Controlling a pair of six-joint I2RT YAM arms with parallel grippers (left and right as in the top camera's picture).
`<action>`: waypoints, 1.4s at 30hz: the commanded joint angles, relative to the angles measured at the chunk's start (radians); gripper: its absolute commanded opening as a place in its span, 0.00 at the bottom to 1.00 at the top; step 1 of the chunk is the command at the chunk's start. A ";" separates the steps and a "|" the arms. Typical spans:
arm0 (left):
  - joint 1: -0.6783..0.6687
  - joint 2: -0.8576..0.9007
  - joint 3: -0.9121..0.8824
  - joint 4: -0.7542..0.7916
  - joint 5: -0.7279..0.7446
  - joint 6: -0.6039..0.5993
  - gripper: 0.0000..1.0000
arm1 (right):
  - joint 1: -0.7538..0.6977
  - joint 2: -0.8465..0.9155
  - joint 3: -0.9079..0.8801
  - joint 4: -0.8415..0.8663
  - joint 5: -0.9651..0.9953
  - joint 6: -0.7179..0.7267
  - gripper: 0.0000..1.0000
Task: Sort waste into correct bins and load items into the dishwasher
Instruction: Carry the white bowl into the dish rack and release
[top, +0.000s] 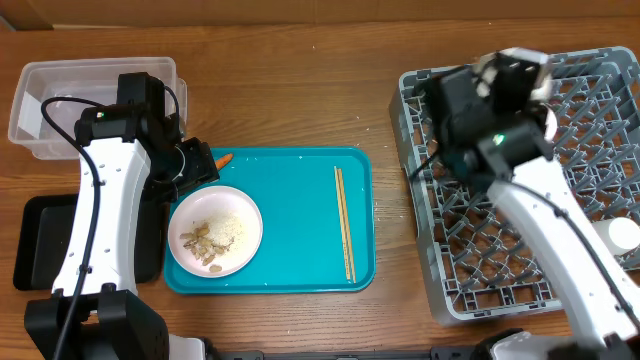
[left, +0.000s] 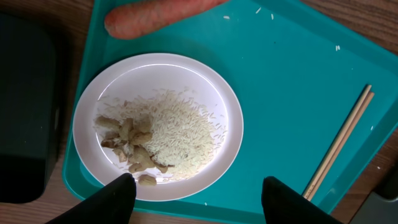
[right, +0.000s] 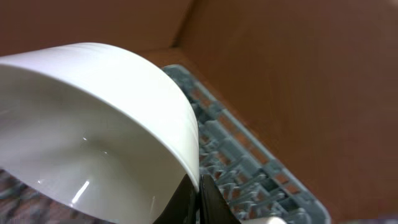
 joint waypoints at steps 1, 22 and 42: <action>-0.001 -0.015 0.014 0.002 -0.006 0.019 0.67 | -0.080 0.082 -0.002 0.022 0.106 0.030 0.04; -0.001 -0.015 0.014 0.008 -0.006 0.019 0.67 | -0.029 0.375 -0.004 -0.108 -0.214 0.180 0.04; -0.001 -0.015 0.014 0.008 -0.006 0.019 0.68 | 0.044 0.286 0.103 -0.235 -0.630 0.143 0.41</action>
